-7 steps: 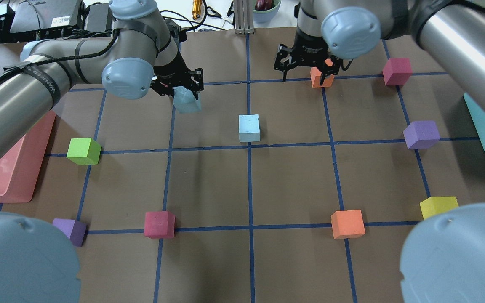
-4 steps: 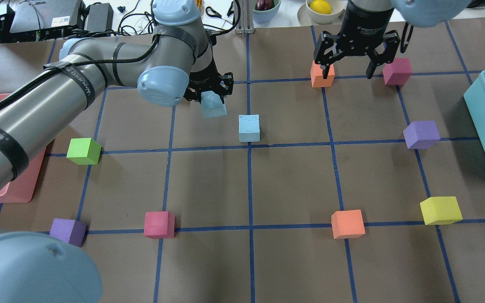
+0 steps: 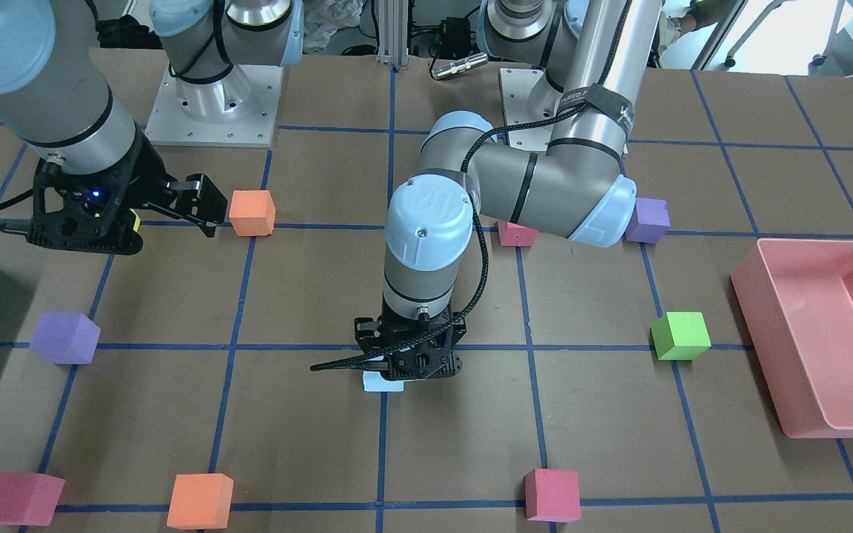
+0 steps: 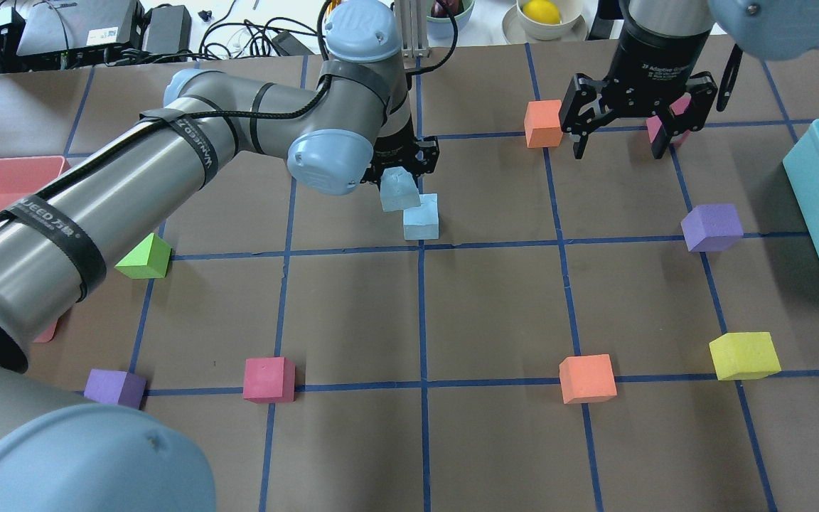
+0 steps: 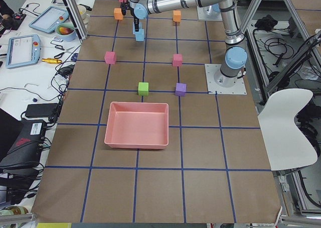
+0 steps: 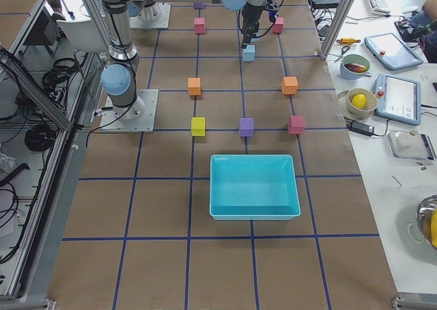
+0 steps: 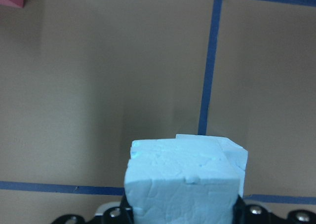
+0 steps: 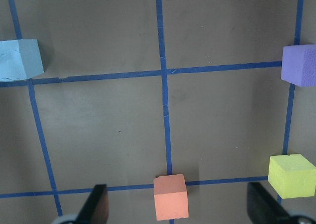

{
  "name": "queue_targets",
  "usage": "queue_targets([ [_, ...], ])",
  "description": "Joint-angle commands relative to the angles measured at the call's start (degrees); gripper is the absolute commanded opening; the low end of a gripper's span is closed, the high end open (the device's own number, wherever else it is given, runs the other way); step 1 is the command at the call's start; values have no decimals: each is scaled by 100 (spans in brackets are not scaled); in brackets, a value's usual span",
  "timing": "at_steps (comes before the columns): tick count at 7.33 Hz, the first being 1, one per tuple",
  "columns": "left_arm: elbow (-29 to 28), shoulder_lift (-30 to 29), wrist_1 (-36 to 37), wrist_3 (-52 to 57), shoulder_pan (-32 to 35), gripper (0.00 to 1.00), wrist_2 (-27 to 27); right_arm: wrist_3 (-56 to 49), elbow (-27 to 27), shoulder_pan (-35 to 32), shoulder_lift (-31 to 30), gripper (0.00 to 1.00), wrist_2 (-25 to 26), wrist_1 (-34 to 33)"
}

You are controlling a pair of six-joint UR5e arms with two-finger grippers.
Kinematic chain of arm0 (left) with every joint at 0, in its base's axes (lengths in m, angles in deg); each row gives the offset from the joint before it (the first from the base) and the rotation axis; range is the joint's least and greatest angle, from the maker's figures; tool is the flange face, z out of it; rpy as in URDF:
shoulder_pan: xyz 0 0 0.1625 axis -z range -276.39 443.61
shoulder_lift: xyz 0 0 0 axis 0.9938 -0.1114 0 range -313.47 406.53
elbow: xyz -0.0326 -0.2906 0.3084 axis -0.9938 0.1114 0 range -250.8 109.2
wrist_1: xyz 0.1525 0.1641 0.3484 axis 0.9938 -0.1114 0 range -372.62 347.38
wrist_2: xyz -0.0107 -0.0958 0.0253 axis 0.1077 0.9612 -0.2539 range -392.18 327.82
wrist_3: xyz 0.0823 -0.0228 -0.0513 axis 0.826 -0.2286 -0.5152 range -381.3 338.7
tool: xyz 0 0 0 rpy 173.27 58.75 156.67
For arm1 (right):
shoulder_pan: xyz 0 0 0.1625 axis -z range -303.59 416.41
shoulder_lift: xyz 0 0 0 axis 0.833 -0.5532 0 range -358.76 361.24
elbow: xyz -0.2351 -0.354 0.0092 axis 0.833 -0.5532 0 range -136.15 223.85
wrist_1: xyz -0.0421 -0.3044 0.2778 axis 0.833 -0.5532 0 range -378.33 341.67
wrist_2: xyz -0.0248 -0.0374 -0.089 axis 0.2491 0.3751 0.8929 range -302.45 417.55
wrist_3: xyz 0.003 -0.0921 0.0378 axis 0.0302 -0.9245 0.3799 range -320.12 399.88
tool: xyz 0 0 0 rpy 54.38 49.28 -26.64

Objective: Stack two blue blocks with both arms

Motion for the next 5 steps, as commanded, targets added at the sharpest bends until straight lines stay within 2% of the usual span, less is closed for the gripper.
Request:
queue_targets([
  [1, -20, -177, 49, -11, 137, 0, 44, 5, 54, -33, -134, 100, -29, -192],
  [3, -37, -230, 85, -55, 225, 0, 44, 5, 141, -16, -292, 100, -21, -166],
  [4, -29, -230, 76, -55, 234, 5, 44, -4, 142, 1, -301, 100, -12, -175],
  [5, -2, -248, 85, -12, 234, 31, 27, -4, 159, -7, -301, 100, -12, -166],
])
